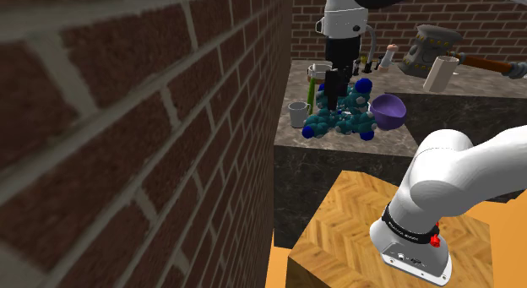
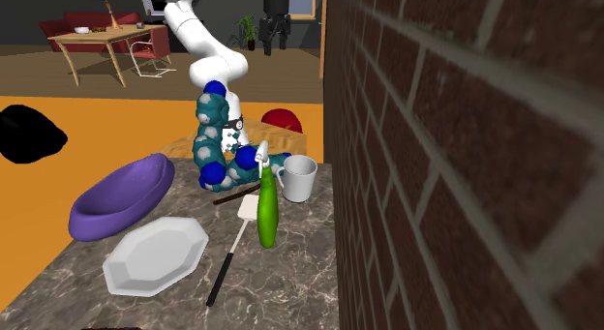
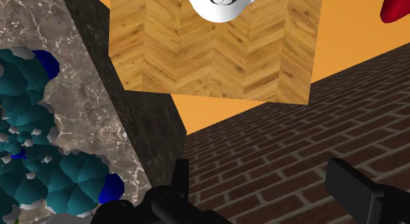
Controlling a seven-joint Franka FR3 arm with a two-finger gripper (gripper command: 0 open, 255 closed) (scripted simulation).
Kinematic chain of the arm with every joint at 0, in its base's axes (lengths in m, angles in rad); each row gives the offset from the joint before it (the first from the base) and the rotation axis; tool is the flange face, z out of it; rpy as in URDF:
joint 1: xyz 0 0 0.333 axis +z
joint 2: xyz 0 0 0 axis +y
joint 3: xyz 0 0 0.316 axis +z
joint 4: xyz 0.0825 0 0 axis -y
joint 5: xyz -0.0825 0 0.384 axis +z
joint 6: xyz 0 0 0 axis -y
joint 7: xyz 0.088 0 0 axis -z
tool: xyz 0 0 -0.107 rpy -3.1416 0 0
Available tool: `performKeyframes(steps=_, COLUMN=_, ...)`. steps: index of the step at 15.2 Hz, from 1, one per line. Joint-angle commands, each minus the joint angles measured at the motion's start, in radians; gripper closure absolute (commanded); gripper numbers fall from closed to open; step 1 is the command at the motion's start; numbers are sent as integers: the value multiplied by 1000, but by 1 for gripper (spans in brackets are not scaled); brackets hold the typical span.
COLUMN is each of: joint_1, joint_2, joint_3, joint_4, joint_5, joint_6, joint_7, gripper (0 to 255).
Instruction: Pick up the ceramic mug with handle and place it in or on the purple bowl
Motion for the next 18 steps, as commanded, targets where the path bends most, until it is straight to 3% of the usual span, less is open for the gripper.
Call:
performKeyframes(steps=1, joint_1=0, joint_2=0, joint_3=0, joint_4=0, joint_5=0, joint_6=0, joint_7=0, gripper=0)
performKeyframes(steps=9, joint_1=-42, joint_2=219, joint_3=-66, joint_4=-2, joint_5=-78, joint_6=220, joint_7=-64, gripper=0)
performKeyframes(steps=18, joint_1=-82, joint_2=518, joint_3=-134, joint_4=95, joint_5=-133, joint_6=427, joint_7=-122, gripper=0)
